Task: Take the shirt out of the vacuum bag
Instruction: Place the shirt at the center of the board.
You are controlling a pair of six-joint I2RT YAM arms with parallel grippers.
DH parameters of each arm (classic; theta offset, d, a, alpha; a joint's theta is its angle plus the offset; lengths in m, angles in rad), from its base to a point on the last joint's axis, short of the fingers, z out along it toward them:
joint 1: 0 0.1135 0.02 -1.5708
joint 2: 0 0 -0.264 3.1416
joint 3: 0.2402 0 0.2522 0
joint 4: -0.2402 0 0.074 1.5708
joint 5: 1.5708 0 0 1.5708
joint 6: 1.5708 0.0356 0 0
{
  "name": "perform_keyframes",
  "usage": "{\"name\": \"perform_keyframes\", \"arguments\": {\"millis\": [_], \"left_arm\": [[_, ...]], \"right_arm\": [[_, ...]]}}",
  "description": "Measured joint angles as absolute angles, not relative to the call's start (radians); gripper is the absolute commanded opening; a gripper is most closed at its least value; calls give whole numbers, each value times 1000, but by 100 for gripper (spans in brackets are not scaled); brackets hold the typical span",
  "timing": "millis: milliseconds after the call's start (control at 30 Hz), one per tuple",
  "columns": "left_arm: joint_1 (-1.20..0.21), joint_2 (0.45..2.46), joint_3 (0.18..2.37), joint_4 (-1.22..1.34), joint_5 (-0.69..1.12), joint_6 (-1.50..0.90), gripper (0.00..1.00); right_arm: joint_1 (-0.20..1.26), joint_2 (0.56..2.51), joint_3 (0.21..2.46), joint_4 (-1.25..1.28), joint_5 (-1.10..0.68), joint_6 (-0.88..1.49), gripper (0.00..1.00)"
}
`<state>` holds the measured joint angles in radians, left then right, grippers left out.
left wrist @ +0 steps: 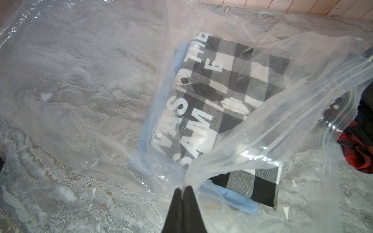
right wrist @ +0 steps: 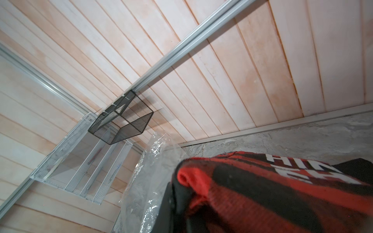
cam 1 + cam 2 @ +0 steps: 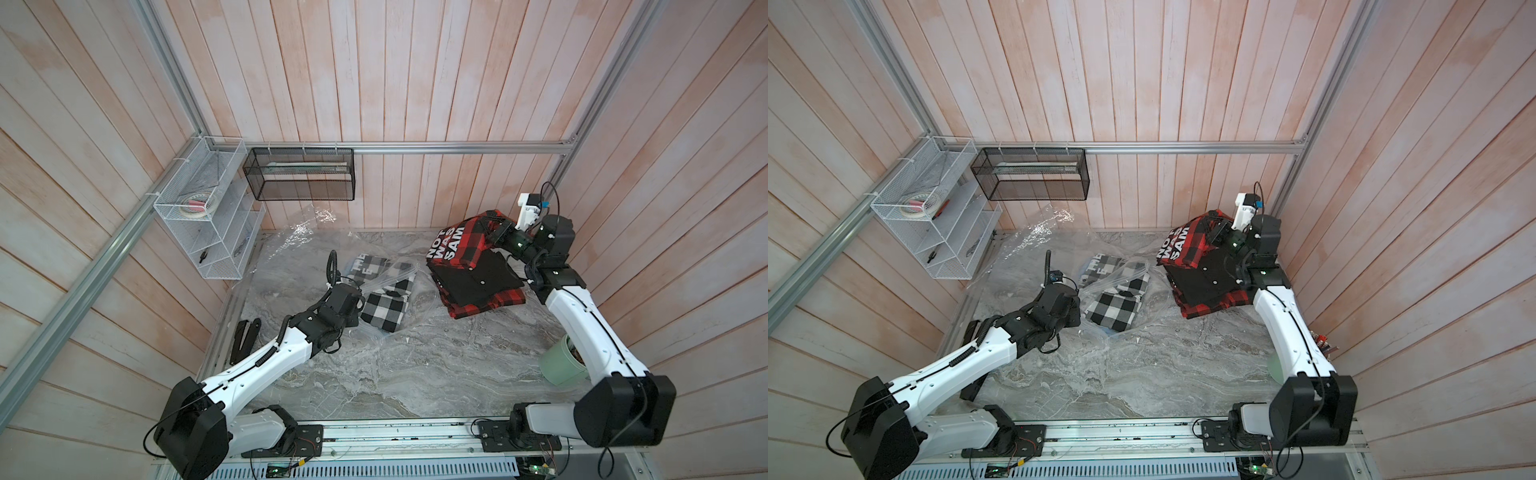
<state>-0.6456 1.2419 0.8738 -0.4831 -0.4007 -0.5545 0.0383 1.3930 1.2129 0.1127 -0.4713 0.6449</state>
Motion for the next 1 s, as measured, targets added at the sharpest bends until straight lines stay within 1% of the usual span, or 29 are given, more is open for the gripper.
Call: {"name": "perform_keyframes", "arguments": {"millis": [200, 333, 833, 900, 1000], "left_arm": [[-645, 1242, 874, -483, -396, -558, 0], [-643, 1242, 873, -483, -395, -559, 0], [-637, 1243, 873, -482, -371, -559, 0], [-635, 1244, 873, -481, -368, -559, 0], [-632, 1244, 873, -480, -359, -558, 0]], "right_arm": [[-24, 1568, 1221, 155, -473, 652, 0], [-29, 1627, 1221, 179, -469, 657, 0], [-27, 1660, 1213, 277, -445, 661, 0], [-25, 1659, 1176, 320, -440, 661, 0], [-21, 1655, 1056, 382, -405, 661, 0]]}}
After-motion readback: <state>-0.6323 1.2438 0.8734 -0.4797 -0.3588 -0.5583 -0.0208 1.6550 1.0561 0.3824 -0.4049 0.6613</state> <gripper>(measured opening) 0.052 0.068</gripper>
